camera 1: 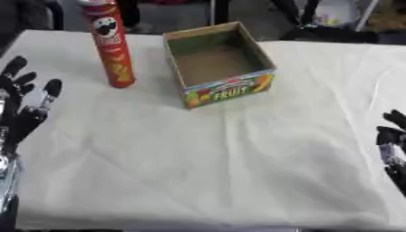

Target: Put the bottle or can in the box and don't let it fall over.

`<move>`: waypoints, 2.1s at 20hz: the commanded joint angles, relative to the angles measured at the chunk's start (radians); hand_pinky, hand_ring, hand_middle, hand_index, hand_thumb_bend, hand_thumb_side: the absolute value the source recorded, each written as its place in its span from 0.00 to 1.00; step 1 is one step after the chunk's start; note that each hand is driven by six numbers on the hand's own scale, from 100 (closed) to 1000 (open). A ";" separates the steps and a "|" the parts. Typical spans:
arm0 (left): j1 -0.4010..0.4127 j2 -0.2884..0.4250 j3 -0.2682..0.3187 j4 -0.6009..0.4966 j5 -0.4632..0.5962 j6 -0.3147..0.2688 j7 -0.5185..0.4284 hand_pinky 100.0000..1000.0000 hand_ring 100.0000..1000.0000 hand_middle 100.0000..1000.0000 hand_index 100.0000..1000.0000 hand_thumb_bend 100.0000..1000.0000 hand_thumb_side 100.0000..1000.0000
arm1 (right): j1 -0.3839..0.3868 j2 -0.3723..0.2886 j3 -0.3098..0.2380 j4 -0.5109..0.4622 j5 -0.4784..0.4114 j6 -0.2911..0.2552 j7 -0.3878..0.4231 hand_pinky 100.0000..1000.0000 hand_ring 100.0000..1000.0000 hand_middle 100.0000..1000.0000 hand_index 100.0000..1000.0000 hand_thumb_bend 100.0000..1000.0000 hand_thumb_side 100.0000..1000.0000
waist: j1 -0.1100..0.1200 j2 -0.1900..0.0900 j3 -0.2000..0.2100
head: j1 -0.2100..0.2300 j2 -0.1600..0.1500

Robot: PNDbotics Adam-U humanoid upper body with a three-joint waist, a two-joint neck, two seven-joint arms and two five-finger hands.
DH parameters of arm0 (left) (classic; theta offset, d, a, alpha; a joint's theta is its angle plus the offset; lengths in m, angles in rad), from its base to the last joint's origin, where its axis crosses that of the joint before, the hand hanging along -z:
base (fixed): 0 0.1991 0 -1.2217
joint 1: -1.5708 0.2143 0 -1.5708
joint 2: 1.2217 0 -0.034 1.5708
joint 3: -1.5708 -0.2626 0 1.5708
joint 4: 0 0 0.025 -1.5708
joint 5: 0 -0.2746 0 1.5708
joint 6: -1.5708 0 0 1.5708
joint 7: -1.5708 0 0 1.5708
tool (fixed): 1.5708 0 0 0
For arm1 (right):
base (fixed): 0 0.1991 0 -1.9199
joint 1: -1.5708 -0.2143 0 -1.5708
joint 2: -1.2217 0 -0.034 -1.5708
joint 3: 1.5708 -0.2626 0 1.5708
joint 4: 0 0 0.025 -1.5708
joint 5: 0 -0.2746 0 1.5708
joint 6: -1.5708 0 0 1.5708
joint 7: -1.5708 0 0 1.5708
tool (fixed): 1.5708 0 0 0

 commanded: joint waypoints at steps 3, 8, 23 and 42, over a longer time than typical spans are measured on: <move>-0.089 0.100 -0.033 0.120 0.012 -0.003 0.013 0.93 0.91 0.96 1.00 0.61 0.57 | -0.004 -0.012 0.001 -0.011 -0.001 0.001 0.000 0.83 0.81 0.90 1.00 0.00 0.86 | 0.002 -0.022 -0.005 | 0.004 0.005; -0.199 0.129 -0.069 0.271 0.037 -0.013 0.018 0.93 0.91 0.96 1.00 0.62 0.60 | -0.003 -0.012 0.004 -0.009 -0.003 0.000 0.002 0.83 0.81 0.90 1.00 0.00 0.86 | 0.000 -0.023 -0.013 | 0.007 0.006; -0.509 0.194 -0.148 0.651 0.036 -0.051 0.033 0.93 0.91 0.96 1.00 0.64 0.65 | -0.009 -0.009 0.016 -0.008 -0.011 -0.004 0.014 0.83 0.81 0.90 1.00 0.00 0.86 | -0.009 -0.018 -0.044 | 0.017 0.001; -0.658 0.224 -0.201 0.835 -0.054 -0.086 0.044 0.92 0.91 0.95 1.00 0.65 0.72 | -0.029 -0.006 0.027 -0.010 -0.019 -0.008 0.026 0.83 0.81 0.90 1.00 0.00 0.87 | -0.014 0.007 -0.082 | 0.022 -0.016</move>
